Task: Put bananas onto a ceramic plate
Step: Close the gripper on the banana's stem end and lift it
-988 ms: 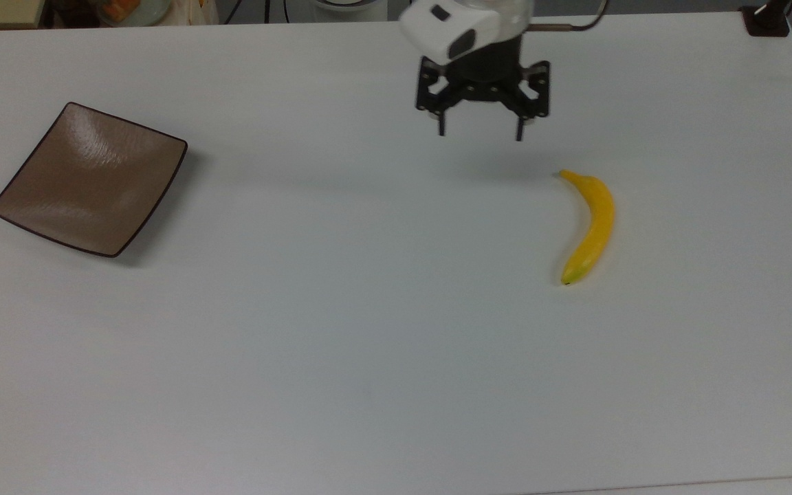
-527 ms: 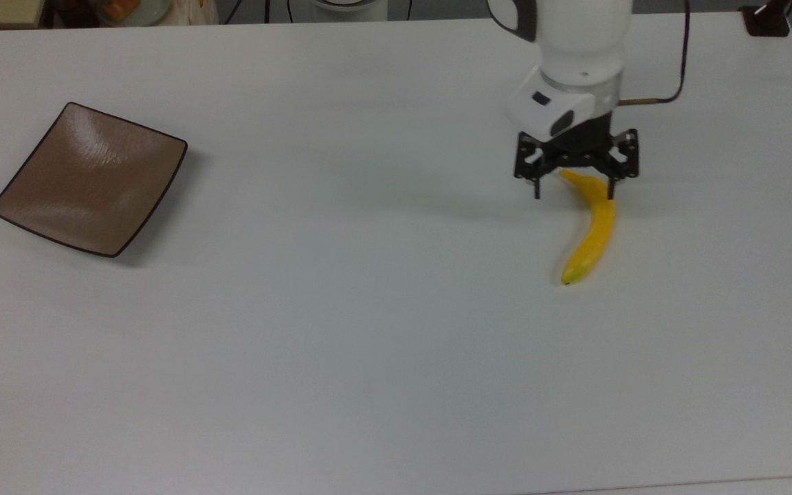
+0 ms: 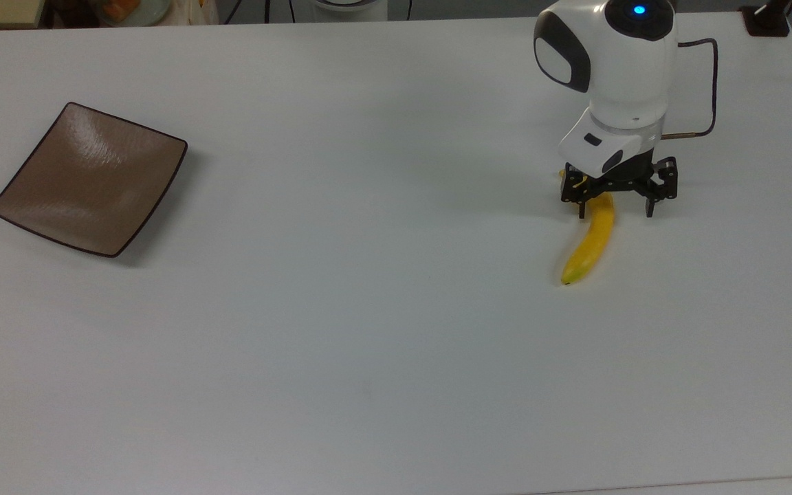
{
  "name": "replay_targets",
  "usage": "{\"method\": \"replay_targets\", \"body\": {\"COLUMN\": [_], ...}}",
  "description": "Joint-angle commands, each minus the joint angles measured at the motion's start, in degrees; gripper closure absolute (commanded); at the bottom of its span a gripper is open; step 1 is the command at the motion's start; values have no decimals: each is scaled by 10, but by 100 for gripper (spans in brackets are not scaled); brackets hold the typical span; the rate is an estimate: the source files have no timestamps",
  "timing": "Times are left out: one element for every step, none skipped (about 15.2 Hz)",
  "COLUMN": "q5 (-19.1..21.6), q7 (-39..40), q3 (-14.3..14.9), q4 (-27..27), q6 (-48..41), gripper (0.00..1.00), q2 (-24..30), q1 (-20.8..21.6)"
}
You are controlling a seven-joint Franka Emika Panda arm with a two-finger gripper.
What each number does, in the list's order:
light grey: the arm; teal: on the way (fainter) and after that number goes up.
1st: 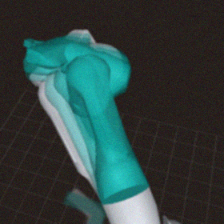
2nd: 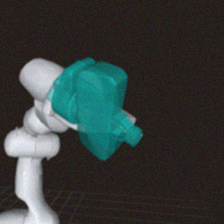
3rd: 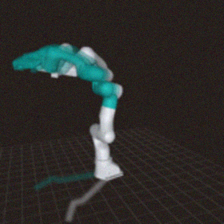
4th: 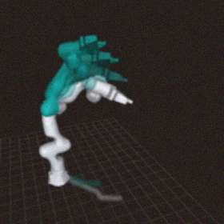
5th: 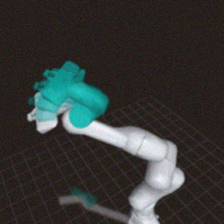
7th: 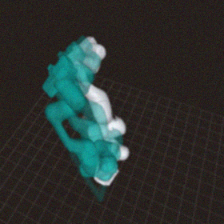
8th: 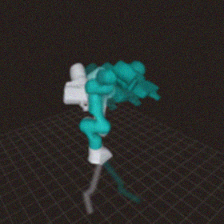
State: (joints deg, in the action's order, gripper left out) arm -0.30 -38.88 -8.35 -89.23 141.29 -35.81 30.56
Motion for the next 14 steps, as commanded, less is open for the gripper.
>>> {"method": "replay_targets", "body": {"q5": [-35,-51,-58,-59,-61,-60,-60,-60,-60,-59,-59,-60,-59,-58], "q7": [-8,-10,-9,-7,-4,-4,-3,-3,-3,-1,8,32,65,91], "q3": [4,4,4,4,4,4,4,4,4,4,4,4,4,4], "q4": [8,6,6,5,4,5,6,7,9,9,8,9,12,17], "q6": [7,7,7,7,7,7,7,6,0,-3,-12,-41,-77,-109], "gripper": [32,67,86,93,97,97,97,97,96,96,96,94,94,94], "q2": [-13,-15,-15,-15,-15,-15,-15,-15,-10,4,14,22,34,40], "q1": [5,6,3,2,2,0,-2,-4,-6,-12,-16,-18,-26,-28]}}
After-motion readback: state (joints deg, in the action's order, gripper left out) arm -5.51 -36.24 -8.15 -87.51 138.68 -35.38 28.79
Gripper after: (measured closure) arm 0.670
